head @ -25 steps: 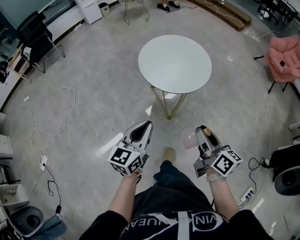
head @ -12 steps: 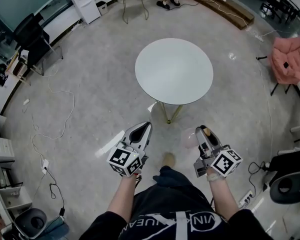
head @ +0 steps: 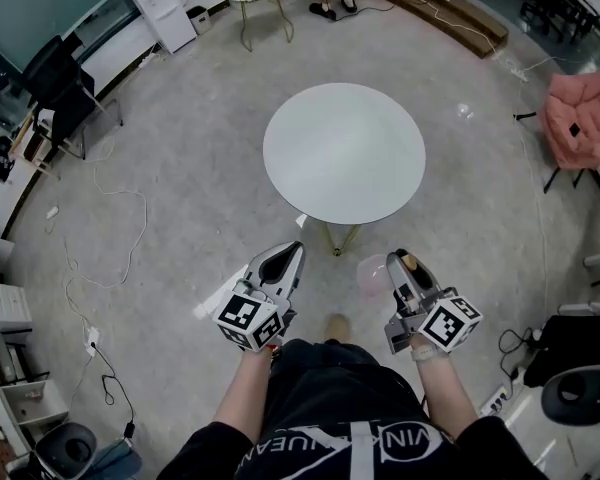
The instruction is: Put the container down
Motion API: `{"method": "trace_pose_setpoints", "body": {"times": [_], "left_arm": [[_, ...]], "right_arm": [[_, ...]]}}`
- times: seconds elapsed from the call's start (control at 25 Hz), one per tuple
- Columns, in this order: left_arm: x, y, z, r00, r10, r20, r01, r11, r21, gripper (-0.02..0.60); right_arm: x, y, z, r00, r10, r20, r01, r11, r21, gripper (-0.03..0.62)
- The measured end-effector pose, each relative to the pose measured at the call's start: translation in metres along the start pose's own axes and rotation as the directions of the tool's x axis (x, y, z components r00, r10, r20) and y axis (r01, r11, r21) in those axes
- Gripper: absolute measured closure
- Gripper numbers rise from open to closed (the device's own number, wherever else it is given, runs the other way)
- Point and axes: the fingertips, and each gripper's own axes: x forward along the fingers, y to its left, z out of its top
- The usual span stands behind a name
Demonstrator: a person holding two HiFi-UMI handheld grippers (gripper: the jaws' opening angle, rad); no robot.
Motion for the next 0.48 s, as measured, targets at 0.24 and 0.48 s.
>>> {"method": "trace_pose_setpoints", "body": {"times": [0.24, 0.48], "left_arm": [[0.008, 0.008, -0.001, 0.999, -0.017, -0.035, 0.018, 1.000, 0.007, 0.566], [0.017, 0.006, -0.005, 0.999, -0.017, -0.035, 0.017, 1.000, -0.007, 0.566]], "right_arm": [[0.010, -0.006, -0.001, 1.000, -0.014, -0.001, 0.014, 1.000, 0.019, 0.465], [0.011, -0.021, 0.003, 1.000, -0.022, -0.007, 0.022, 0.999, 0.029, 0.465]]}}
